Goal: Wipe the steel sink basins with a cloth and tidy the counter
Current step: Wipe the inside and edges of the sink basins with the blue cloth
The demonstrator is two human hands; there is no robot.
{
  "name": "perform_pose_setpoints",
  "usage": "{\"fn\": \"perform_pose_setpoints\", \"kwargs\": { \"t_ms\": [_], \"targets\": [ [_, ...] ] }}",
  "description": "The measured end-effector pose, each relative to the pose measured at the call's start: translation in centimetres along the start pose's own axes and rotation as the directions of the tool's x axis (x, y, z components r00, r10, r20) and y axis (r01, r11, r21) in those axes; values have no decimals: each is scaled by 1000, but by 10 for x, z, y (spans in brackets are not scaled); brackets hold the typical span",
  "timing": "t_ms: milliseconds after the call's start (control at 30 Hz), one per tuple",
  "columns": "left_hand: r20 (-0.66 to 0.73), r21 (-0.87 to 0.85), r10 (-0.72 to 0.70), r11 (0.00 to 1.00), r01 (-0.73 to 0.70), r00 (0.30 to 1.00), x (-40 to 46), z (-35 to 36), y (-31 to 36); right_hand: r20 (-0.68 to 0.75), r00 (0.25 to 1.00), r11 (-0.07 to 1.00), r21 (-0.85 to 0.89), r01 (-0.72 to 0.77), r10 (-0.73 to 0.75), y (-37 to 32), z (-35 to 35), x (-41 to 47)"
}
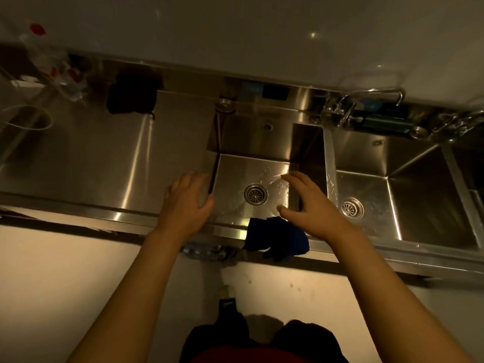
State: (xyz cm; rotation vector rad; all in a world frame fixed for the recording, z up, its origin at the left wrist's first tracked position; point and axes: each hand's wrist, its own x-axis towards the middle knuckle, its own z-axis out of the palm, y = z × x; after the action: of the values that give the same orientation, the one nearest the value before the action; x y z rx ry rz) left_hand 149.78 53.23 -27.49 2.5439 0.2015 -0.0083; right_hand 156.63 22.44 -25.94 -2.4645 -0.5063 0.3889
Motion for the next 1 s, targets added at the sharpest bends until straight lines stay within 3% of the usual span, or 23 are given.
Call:
{"fn": "perform_pose_setpoints", "kwargs": {
  "t_ms": [233, 467, 700, 933, 1000],
  "targets": [
    [166, 45, 51, 997, -59, 985, -12, 75, -46, 213, 965, 983, -127, -131, 156, 42, 73, 2],
    [317, 127, -28, 992, -13, 948, -22, 109, -76, 319, 916, 943, -301, -145, 243, 64, 125, -3],
    [296, 276, -61, 961, -25, 953, -22, 121, -78, 186, 967, 887, -456, -72, 174, 62, 152, -9],
    [329, 216, -28, 975, -46, 944, -12, 118, -80, 144, 986, 930, -367, -21, 79, 62, 142, -14],
    [336, 205, -5, 976, -68, 942, -6, 116, -80, 77, 996, 948, -318, -13, 40, 53, 126, -7]
  ]
}}
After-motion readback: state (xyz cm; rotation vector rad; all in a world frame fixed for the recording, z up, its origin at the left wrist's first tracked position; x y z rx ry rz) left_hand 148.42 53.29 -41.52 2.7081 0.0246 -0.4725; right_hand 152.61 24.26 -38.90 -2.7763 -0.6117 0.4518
